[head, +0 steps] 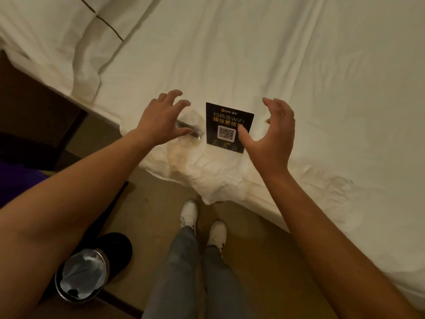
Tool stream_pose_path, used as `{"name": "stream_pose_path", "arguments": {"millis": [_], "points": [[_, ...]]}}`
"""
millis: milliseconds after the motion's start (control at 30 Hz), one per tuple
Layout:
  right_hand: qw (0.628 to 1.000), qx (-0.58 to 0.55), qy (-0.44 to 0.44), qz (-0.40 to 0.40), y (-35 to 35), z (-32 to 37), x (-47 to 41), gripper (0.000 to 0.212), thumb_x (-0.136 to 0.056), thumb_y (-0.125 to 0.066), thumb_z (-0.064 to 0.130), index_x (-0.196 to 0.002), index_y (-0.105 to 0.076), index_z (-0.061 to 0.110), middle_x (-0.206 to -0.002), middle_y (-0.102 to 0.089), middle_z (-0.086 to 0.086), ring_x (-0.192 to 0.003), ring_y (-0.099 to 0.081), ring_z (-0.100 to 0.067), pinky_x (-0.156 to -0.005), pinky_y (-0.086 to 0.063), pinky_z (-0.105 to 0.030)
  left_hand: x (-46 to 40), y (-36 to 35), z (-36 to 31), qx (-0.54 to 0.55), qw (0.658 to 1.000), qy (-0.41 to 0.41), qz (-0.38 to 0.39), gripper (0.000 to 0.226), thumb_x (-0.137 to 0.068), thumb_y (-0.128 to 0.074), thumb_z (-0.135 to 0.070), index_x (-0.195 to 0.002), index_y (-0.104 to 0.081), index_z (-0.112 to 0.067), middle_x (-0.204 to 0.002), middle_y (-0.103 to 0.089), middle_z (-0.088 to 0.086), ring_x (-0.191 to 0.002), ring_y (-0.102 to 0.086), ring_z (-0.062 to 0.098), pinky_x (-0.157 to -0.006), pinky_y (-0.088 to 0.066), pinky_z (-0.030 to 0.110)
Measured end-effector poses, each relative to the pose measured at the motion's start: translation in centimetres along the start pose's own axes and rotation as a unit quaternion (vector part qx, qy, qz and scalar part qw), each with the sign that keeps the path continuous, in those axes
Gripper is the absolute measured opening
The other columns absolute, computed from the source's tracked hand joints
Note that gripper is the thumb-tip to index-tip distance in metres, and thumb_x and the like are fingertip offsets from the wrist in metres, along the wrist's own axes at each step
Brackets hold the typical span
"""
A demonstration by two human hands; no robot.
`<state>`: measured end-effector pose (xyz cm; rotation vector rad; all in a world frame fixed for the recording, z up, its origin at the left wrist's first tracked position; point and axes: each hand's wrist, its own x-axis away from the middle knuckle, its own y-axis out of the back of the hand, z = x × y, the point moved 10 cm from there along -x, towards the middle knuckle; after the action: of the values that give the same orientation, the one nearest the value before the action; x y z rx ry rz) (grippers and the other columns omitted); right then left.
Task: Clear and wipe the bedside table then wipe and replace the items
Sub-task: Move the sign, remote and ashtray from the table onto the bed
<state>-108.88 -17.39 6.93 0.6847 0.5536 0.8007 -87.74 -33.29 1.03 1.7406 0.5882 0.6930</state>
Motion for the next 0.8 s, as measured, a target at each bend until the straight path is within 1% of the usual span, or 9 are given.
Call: {"name": "stream_pose_path", "arguments": {"millis": [67,133,200,300,400,567,633,800], "points": [[0.999,-0.01,0.05,0.006,0.2,3.3,1.1,0.068,-0.082,-0.075,0.048,-0.14,-0.055,0.019,-0.146,-0.048,-0.006,-0.127,-0.05,-0.02,-0.099,-0.053,-0.045,3.1,1.3,0.8,0.006,0.999,0.036,-0.028,0.075,-0.082,-0.075,-0.059,-0.142,-0.051,-0.02,-0.156,-0.04,0.012,-0.127,-0.052,0.037,-0.1,-0.047,0.051],[0.998,-0.007,0.062,0.008,0.2,4.6,1.0,0.066,-0.082,-0.074,0.047,-0.14,-0.055,0.021,-0.147,-0.048,-0.006,-0.127,-0.048,-0.019,-0.102,-0.05,-0.04,4.2,1.9,0.9,0.015,0.998,0.045,-0.036,0.074,-0.085,-0.071,-0.061,-0.143,-0.05,-0.021,-0.157,-0.038,0.011,-0.127,-0.052,0.035,-0.101,-0.047,0.051],[0.996,-0.014,0.081,0.034,-0.9,6.8,1.9,0.066,-0.082,-0.073,0.05,-0.139,-0.055,0.023,-0.147,-0.047,-0.004,-0.125,-0.048,-0.017,-0.103,-0.049,-0.039,6.9,2.9,1.9,0.016,0.996,0.07,-0.053,0.072,-0.087,-0.067,-0.062,-0.144,-0.05,-0.022,-0.157,-0.038,0.011,-0.127,-0.052,0.035,-0.102,-0.047,0.051],[0.99,-0.034,0.114,0.079,-3.1,10.6,3.3,0.064,-0.082,-0.074,0.05,-0.138,-0.056,0.026,-0.148,-0.045,-0.003,-0.129,-0.046,-0.017,-0.106,-0.047,-0.042,11.2,4.5,5.1,0.012,0.989,0.117,-0.089,0.061,-0.093,-0.062,-0.055,-0.143,-0.051,-0.022,-0.157,-0.039,0.012,-0.129,-0.051,0.037,-0.103,-0.046,0.054],[0.98,-0.059,0.158,0.108,-5.5,14.6,5.1,0.06,-0.081,-0.075,0.048,-0.136,-0.059,0.029,-0.15,-0.044,-0.001,-0.129,-0.044,-0.013,-0.107,-0.046,-0.045,15.7,5.8,9.3,0.004,0.977,0.18,-0.116,0.051,-0.098,-0.057,-0.048,-0.143,-0.05,-0.025,-0.158,-0.038,0.009,-0.136,-0.045,0.037,-0.109,-0.042,0.056],[0.96,-0.074,0.214,0.167,-11.2,20.9,8.7,0.061,-0.081,-0.076,0.055,-0.137,-0.06,0.035,-0.156,-0.041,0.001,-0.142,-0.037,-0.019,-0.113,-0.041,-0.049,23.6,7.0,16.3,-0.011,0.954,0.247,-0.171,0.049,-0.097,-0.057,-0.046,-0.141,-0.049,-0.024,-0.153,-0.041,0.01,-0.134,-0.046,0.036,-0.104,-0.044,0.053],[0.951,-0.072,0.237,0.187,-13.9,23.8,10.1,0.061,-0.082,-0.075,0.056,-0.138,-0.058,0.037,-0.157,-0.04,0.001,-0.144,-0.036,-0.019,-0.116,-0.037,-0.045,26.7,6.9,19.1,-0.01,0.943,0.278,-0.182,0.049,-0.098,-0.057,-0.046,-0.141,-0.048,-0.025,-0.154,-0.04,0.009,-0.136,-0.045,0.035,-0.105,-0.044,0.053],[0.936,-0.058,0.269,0.22,-20.8,30.9,14.2,0.066,-0.083,-0.068,0.066,-0.142,-0.049,0.044,-0.159,-0.037,0.005,-0.145,-0.033,-0.017,-0.115,-0.028,-0.035,34.9,6.5,26.0,-0.007,0.916,0.341,-0.212,0.049,-0.094,-0.06,-0.041,-0.14,-0.046,-0.029,-0.152,-0.04,0.005,-0.134,-0.045,0.033,-0.105,-0.044,0.053]]}}
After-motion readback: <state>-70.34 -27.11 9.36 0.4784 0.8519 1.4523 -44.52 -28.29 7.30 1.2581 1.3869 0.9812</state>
